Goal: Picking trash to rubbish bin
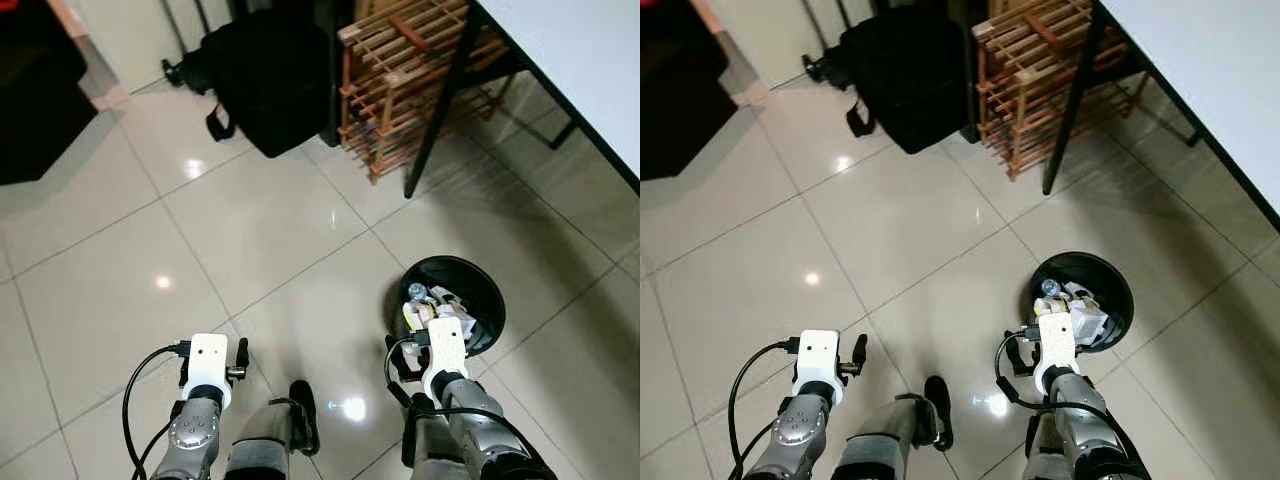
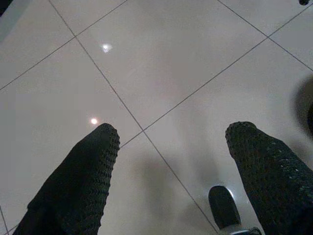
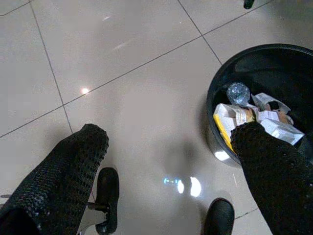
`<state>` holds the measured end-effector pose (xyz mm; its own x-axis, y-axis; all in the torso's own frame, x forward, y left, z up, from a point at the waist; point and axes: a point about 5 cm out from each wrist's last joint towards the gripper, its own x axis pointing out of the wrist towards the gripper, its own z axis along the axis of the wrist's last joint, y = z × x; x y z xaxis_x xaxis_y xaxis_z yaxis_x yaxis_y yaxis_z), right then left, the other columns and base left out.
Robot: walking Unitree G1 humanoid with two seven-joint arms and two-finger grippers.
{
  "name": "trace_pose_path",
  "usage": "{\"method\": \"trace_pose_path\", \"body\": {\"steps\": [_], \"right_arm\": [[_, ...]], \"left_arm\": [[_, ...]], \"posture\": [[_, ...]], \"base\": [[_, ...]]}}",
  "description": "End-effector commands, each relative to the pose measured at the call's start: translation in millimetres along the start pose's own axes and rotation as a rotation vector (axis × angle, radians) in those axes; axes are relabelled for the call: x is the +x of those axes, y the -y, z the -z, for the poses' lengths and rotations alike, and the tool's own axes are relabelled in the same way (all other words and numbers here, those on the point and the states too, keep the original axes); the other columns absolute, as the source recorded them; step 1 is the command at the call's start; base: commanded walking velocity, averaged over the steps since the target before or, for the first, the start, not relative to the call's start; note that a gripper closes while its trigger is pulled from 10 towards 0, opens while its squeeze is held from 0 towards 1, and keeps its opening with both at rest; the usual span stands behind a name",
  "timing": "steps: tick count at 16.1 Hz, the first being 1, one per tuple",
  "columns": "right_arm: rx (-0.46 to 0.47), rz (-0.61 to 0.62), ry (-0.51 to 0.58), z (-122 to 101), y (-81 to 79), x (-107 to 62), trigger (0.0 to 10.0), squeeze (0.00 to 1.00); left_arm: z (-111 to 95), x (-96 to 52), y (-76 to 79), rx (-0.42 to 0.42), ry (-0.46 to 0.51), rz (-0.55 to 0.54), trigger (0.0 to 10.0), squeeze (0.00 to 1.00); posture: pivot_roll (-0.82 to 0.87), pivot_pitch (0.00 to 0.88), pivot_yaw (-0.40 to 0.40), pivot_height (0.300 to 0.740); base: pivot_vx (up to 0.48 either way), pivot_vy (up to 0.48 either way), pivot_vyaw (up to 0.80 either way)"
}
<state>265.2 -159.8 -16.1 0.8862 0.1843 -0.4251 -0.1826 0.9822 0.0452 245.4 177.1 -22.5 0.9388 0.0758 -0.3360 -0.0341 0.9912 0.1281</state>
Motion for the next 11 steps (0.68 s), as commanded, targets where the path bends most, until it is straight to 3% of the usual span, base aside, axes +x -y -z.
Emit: {"method": "trace_pose_path", "body": {"steps": [1, 11], "right_arm": [[0.013, 0.007, -0.045, 12.7, 0.4, -5.0, 10.0, 0.00], [0.011, 0.011, -0.048, 13.1, 2.1, -5.5, 10.0, 0.00]], "left_arm": [[14.7, -7.7, -1.1, 0.007, -0.061, -0.004, 10.0, 0.00], [16.3, -8.4, -1.4, 0.002, -0.070, -0.013, 10.0, 0.00]], "posture": [[0.04, 0.331, 0.111, 0.740], [0.04, 0.336, 0.108, 0.740]], "base": [[0.000, 0.000, 0.00], [0.000, 0.000, 0.00]]}}
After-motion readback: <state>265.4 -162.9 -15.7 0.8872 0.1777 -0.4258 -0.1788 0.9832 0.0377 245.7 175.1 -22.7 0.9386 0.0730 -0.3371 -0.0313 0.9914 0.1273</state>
